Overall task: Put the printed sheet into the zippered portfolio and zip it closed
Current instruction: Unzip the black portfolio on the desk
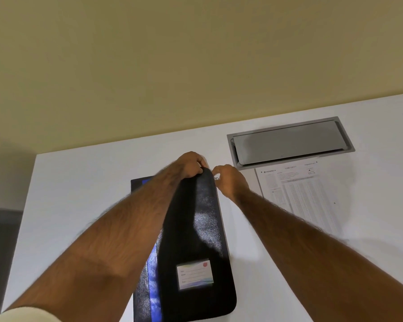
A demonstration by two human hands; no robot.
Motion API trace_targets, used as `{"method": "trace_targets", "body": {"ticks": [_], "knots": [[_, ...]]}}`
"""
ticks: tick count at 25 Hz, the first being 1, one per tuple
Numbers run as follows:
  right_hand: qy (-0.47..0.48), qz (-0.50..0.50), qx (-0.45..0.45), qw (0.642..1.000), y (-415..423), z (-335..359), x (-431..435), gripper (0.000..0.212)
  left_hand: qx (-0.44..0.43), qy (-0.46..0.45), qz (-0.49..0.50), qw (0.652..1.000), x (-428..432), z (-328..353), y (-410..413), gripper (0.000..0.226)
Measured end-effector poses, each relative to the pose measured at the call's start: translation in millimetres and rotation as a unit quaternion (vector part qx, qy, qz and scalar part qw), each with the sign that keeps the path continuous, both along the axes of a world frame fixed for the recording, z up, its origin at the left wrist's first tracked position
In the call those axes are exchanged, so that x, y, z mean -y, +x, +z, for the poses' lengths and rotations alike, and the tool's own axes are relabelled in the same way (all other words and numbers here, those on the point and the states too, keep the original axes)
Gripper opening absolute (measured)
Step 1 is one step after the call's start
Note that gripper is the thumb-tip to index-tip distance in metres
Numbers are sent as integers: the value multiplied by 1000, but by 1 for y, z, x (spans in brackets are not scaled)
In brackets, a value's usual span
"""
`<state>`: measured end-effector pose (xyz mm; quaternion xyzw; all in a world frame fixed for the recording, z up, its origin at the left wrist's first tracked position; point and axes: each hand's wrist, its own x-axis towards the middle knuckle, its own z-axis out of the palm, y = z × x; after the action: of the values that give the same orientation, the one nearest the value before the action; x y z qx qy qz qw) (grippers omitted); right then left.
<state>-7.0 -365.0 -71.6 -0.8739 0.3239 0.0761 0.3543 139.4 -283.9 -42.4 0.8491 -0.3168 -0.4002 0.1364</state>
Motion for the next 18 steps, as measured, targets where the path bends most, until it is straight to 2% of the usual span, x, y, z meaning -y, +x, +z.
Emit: {"method": "trace_targets", "body": {"ticks": [7,9,10,14,18], "knots": [[-63,-9,-1,998,-4,-4,-9,22,4,-39,30,999,1,1,13,27],[-70,-6,8,997,-6,-5,-9,15,10,-38,26,999,2,1,16,27],[-67,-9,20,998,-7,-4,-9,10,12,-37,21,999,3,1,17,27],[-43,6,32,999,-2,-1,-6,26,25,-41,21,999,4,0,19,27],[-40,7,5,999,9,-2,-2,15,27,-42,32,998,2,2,21,27]]}}
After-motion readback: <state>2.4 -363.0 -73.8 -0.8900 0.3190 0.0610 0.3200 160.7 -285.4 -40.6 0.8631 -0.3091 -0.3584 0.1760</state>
